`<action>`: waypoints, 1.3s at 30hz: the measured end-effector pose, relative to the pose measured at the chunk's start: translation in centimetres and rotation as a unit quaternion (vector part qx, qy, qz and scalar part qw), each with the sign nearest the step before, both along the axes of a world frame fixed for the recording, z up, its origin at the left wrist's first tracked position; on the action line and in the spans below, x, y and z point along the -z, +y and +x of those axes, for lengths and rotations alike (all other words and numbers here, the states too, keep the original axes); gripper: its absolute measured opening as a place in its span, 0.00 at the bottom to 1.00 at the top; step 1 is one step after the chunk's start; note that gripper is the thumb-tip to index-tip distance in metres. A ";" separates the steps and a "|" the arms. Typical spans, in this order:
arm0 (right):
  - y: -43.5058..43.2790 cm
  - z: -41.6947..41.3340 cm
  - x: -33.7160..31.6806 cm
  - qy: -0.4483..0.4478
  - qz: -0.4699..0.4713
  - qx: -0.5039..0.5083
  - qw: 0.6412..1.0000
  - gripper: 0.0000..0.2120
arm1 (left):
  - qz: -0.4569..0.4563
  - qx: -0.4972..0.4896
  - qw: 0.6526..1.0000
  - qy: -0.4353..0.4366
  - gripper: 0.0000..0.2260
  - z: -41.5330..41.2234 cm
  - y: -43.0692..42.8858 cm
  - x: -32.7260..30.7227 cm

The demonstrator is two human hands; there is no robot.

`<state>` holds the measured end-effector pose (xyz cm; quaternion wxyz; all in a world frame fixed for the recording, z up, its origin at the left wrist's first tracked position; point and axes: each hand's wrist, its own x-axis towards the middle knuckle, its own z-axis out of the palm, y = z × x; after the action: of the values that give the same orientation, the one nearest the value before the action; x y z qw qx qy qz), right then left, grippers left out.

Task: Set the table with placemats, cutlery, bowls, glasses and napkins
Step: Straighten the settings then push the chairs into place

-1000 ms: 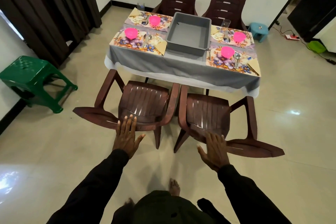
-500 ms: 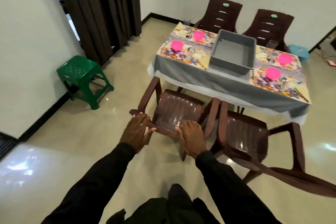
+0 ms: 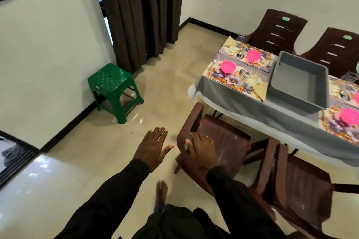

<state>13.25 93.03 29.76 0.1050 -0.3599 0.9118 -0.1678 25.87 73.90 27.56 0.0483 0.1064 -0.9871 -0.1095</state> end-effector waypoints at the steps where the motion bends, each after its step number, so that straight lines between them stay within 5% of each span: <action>1: -1.8 -1.1 0.1 -0.002 -0.009 0.002 1.000 0.19 | -0.003 0.001 1.000 -0.004 0.33 -0.9 -2.0 0.0; 5: -7.6 -5.0 1.5 0.002 -0.022 0.014 1.000 0.27 | 0.004 -0.006 1.000 -0.008 0.33 -5.1 -8.7 0.1; 25: -24.4 -17.7 1.8 0.024 0.003 0.257 0.966 0.21 | 0.016 0.243 0.970 -0.010 0.31 -29.0 -31.4 0.8; 35: -28.6 -25.1 1.3 0.053 -0.022 0.353 0.934 0.27 | 0.012 0.316 0.949 0.009 0.28 -40.7 -36.1 1.2; 39: -29.2 -30.6 2.6 0.049 -0.035 0.370 0.927 0.22 | 0.003 0.341 0.940 0.002 0.28 -47.7 -36.7 1.9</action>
<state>-17.35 63.79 27.17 -0.0222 -0.0082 0.9777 -0.2088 -21.81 37.24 25.70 0.0093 -0.2367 -0.9638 -0.1224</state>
